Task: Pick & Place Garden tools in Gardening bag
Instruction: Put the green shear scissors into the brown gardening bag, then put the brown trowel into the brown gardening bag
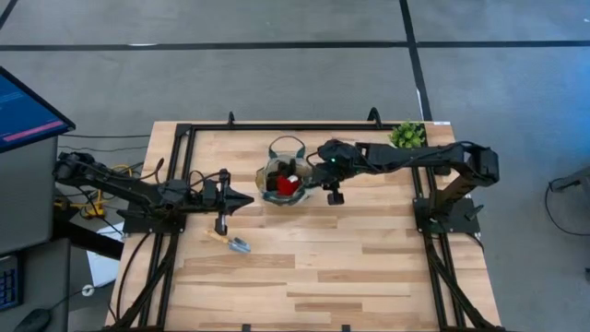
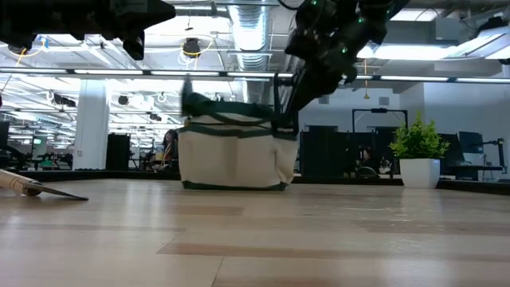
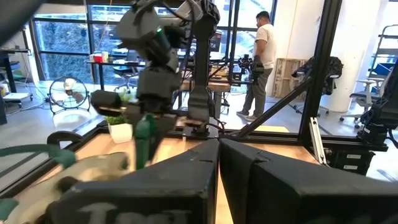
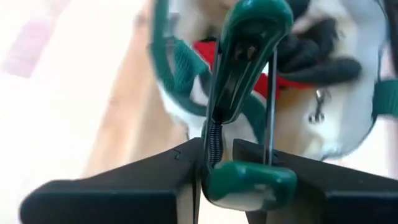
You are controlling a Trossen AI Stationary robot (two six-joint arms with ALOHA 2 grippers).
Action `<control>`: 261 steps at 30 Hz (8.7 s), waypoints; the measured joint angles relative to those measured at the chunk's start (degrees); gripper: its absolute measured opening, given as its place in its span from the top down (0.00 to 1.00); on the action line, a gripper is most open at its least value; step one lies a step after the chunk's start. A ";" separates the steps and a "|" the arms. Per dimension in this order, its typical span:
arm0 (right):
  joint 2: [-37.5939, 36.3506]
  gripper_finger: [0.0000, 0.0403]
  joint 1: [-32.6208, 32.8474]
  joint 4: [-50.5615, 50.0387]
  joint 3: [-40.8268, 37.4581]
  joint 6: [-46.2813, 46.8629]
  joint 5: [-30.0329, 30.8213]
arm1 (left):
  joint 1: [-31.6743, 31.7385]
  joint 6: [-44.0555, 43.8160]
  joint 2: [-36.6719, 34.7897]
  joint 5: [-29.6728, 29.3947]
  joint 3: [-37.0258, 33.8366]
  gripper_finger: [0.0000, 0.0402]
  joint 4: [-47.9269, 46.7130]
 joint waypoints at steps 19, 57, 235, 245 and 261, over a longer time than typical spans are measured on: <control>-1.08 0.86 11.20 1.17 2.80 8.14 -7.01 | 0.00 0.00 0.00 0.00 0.00 0.99 -0.15; 7.57 0.74 11.40 -0.06 3.63 3.89 -2.15 | 0.20 -0.22 0.00 -0.31 -0.33 0.99 -0.24; -16.03 1.00 25.72 7.04 -6.97 25.41 29.00 | 1.59 -22.05 9.23 23.09 21.33 0.91 -77.53; -16.03 1.00 26.01 6.63 -6.97 25.39 27.48 | -7.97 -22.92 9.18 18.68 21.33 1.00 -80.41; -16.03 1.00 30.57 5.97 -6.97 25.39 27.32 | -15.69 -48.86 22.64 5.65 21.33 1.00 -91.01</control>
